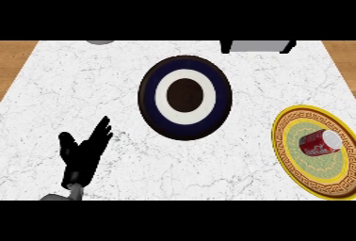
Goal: Pick the can from the plate and place it in the plate
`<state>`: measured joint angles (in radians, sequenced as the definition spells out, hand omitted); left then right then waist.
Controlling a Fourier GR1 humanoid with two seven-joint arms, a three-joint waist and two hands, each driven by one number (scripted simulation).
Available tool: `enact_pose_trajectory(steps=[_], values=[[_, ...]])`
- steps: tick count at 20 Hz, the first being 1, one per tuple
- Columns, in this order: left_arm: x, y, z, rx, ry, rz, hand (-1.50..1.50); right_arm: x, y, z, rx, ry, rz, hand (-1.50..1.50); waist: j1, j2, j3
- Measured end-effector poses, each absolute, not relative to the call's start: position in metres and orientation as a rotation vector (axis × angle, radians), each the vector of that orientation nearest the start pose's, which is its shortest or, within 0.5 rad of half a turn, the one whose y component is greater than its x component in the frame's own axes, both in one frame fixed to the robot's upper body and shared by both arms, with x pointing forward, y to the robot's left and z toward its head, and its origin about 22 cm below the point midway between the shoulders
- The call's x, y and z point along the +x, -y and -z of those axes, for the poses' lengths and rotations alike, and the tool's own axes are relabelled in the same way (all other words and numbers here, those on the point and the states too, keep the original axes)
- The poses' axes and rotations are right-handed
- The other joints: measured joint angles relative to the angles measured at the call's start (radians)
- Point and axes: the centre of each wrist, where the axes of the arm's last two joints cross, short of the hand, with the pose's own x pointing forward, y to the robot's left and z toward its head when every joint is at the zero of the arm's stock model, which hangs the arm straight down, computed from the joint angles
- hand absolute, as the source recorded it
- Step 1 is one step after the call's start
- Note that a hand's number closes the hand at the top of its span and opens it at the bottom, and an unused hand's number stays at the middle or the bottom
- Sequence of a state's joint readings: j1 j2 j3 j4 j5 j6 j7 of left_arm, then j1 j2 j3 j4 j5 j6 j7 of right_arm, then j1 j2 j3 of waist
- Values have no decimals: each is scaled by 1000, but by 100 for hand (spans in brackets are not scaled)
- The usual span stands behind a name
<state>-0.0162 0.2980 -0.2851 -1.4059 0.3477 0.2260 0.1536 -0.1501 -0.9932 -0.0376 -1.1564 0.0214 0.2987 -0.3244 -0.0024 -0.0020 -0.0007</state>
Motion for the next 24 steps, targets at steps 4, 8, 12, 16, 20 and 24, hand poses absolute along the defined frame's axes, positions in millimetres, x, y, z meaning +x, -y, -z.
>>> enact_pose_trajectory(steps=[4,8,12,16,20,24], values=[[237,-244,35,7,1186,6,0,263,467,-122,-609,1350,-869,-150,1,1,0],[232,-242,37,7,1191,6,0,263,455,-110,-600,1292,-889,-150,2,1,0],[232,-240,35,9,1179,4,0,262,438,-102,-561,1251,-905,-150,2,1,1],[237,-242,36,8,1177,3,0,260,428,-92,-549,1243,-914,-150,2,1,1],[231,-243,33,9,1185,9,0,256,422,-81,-572,1228,-925,-150,3,1,1],[229,-239,34,2,1187,6,0,256,417,-76,-628,1189,-947,-150,3,1,1]])
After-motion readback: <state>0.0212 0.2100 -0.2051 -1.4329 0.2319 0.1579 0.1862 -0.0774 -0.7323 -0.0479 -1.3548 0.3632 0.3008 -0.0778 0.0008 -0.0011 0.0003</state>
